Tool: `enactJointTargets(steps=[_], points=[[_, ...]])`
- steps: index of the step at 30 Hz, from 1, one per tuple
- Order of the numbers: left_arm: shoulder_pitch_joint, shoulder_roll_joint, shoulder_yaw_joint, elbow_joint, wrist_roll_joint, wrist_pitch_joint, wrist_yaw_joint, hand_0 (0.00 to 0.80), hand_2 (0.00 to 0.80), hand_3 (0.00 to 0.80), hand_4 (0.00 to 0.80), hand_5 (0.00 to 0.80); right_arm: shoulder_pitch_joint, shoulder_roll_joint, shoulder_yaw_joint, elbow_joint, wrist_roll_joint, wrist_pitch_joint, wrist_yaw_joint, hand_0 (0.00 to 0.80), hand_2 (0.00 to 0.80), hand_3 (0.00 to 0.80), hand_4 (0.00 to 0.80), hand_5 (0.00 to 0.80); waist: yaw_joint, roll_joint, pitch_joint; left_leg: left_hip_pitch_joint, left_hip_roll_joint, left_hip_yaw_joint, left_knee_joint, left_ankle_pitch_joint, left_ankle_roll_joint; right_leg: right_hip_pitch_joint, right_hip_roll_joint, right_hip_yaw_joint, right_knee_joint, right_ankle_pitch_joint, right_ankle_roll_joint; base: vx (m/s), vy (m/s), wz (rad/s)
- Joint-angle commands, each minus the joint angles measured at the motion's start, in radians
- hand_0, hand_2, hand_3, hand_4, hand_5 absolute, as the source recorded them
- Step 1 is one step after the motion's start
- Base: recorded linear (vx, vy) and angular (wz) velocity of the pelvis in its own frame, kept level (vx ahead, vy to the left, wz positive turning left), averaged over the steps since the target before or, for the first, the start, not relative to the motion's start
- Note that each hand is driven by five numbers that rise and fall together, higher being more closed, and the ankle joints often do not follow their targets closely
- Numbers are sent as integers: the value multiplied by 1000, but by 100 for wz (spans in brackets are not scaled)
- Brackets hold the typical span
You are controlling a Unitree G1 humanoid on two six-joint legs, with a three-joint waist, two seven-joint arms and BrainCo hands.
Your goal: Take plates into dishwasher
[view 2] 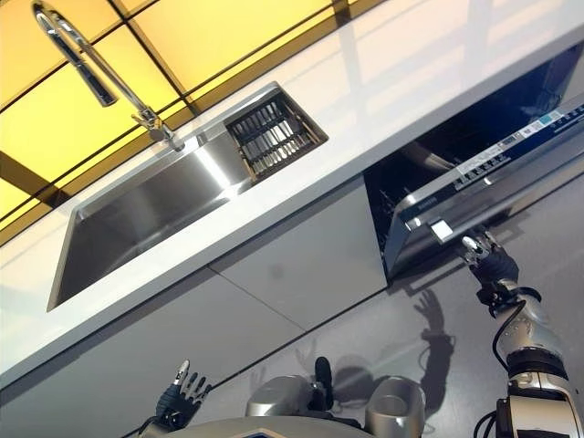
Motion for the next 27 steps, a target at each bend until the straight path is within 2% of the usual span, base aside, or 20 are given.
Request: enactJointTargets(steps=[1, 10, 19, 23, 27], points=[[-20, 45, 14, 7, 53, -19, 3, 0, 0, 0, 0, 0, -202, 16, 2, -40, 55, -64, 31, 0, 0, 0, 0, 0, 33, -42, -54, -72, -1, 7, 23, 26, -39, 64, 53, 45, -97, 23, -33, 38, -11, 18], [-11, 59, 35, 43, 63, -45, -27, 0, 0, 0, 0, 0, -148, 23, -7, -14, 16, -60, -8, 0, 0, 0, 0, 0, 41, -93, -65, -58, 5, 2, 11, 24, -44, 109, 79, 45, -183, 56, -24, 3, -15, 5], [-56, 64, 28, 40, 1, -84, -16, 0, 0, 0, 0, 0, 23, 56, 1, 76, -228, -104, -71, 0, 0, 0, 0, 0, 49, -194, -90, -89, 18, 10, -20, 35, -46, 144, 116, 45, -313, 103, -8, -49, -34, 7], [-93, 55, 14, 32, -9, -86, 6, 0, 0, 0, 0, 0, 105, 96, 59, 96, -392, -170, -144, 0, 0, 0, 0, 0, 48, -229, -103, -92, 15, 6, -35, 30, -41, 157, 127, 37, -350, 110, -4, -50, 21, 8], [-128, 42, -7, 20, -13, -80, 32, 0, 0, 0, 0, 0, 162, 145, 129, 77, -535, -205, -189, 0, 0, 0, 0, 0, 41, -255, -112, -87, 7, -1, -48, 14, -31, 158, 133, 36, -366, 116, 1, -45, 36, 5]])
